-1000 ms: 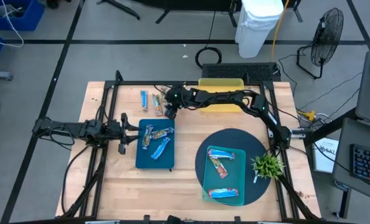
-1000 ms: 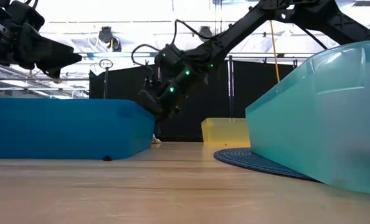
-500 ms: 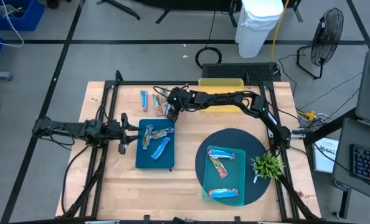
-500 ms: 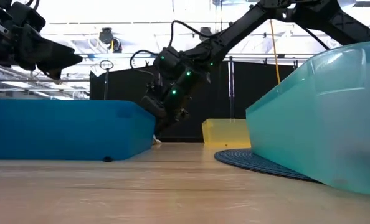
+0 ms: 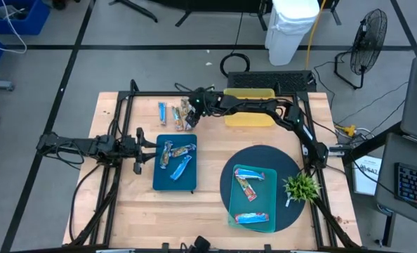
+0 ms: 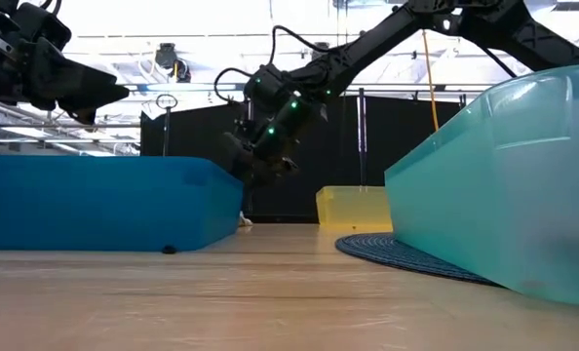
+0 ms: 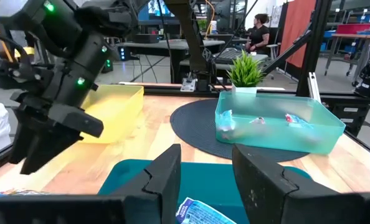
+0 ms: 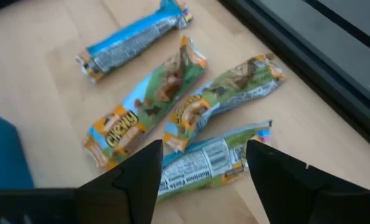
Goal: Pick and place Granola Bars by type
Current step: Put the yellow granola bar into the yellow bin
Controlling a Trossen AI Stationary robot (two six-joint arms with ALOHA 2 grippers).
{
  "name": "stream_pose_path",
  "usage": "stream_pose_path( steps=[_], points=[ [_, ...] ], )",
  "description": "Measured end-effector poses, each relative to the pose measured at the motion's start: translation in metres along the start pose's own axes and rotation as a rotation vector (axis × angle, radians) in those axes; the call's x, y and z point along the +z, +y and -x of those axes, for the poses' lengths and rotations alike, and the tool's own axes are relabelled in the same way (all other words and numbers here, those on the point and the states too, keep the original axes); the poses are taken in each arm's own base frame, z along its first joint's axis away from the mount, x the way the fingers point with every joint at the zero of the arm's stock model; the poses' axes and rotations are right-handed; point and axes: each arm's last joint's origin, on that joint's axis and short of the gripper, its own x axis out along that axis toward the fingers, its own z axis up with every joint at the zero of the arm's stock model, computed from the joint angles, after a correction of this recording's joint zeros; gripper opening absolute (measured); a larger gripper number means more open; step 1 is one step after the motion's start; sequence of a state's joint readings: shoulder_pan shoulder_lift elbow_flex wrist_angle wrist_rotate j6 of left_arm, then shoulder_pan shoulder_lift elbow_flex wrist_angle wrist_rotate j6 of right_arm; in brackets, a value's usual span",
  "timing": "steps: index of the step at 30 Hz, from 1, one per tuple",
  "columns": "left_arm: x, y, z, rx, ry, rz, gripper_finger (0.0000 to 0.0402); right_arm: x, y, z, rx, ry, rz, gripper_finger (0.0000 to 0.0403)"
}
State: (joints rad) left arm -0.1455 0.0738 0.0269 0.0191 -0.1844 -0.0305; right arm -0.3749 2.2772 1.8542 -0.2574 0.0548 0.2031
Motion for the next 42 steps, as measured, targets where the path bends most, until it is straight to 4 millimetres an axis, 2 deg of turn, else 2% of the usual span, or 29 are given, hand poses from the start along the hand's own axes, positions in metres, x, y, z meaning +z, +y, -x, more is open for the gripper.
stream_pose_path(
  steps=[5,8,10,13,15,17,21,26,29,33,36,42],
  points=[
    [0.000,0.000,0.000,0.000,0.000,0.000,0.0147,-0.006,0.002,-0.002,0.013,0.015,0.040,0.0216],
    [0.000,0.000,0.000,0.000,0.000,0.000,0.0147,-0.006,0.010,0.006,0.126,0.051,0.122,0.0206],
    [0.000,0.000,0.000,0.000,-0.001,0.000,0.0148,0.003,0.019,0.025,0.209,0.036,0.180,0.0193],
    [0.000,0.000,0.000,0.000,-0.001,0.000,0.0148,0.015,0.030,0.071,0.279,0.054,0.278,0.0163],
    [0.000,0.000,0.000,0.000,0.000,0.000,0.0147,0.014,0.036,0.101,0.287,0.035,0.353,0.0141],
    [0.000,0.000,0.000,0.000,-0.001,0.000,0.0148,0.002,0.038,0.129,0.301,0.009,0.399,0.0118],
    [0.000,0.000,0.000,0.000,-0.001,0.000,0.0148,-0.032,0.035,0.188,0.344,-0.189,0.428,0.0070],
    [0.000,0.000,0.000,0.000,-0.003,0.000,0.0147,-0.101,0.013,0.247,0.382,-0.352,0.379,0.0015],
    [0.002,0.000,0.000,-0.001,-0.019,0.004,0.0147,-0.136,-0.003,0.274,0.400,-0.484,0.360,0.0004],
    [0.004,0.000,0.000,-0.001,-0.040,0.008,0.0147,-0.173,-0.020,0.288,0.305,-0.567,0.318,0.0006],
    [0.006,0.000,0.000,-0.013,-0.062,0.045,0.0147,-0.192,-0.028,0.294,0.291,-0.600,0.308,0.0001],
    [0.006,0.000,0.000,-0.003,-0.062,0.058,0.0148,-0.226,-0.037,0.290,0.286,-0.632,0.356,0.0001]
  ],
)
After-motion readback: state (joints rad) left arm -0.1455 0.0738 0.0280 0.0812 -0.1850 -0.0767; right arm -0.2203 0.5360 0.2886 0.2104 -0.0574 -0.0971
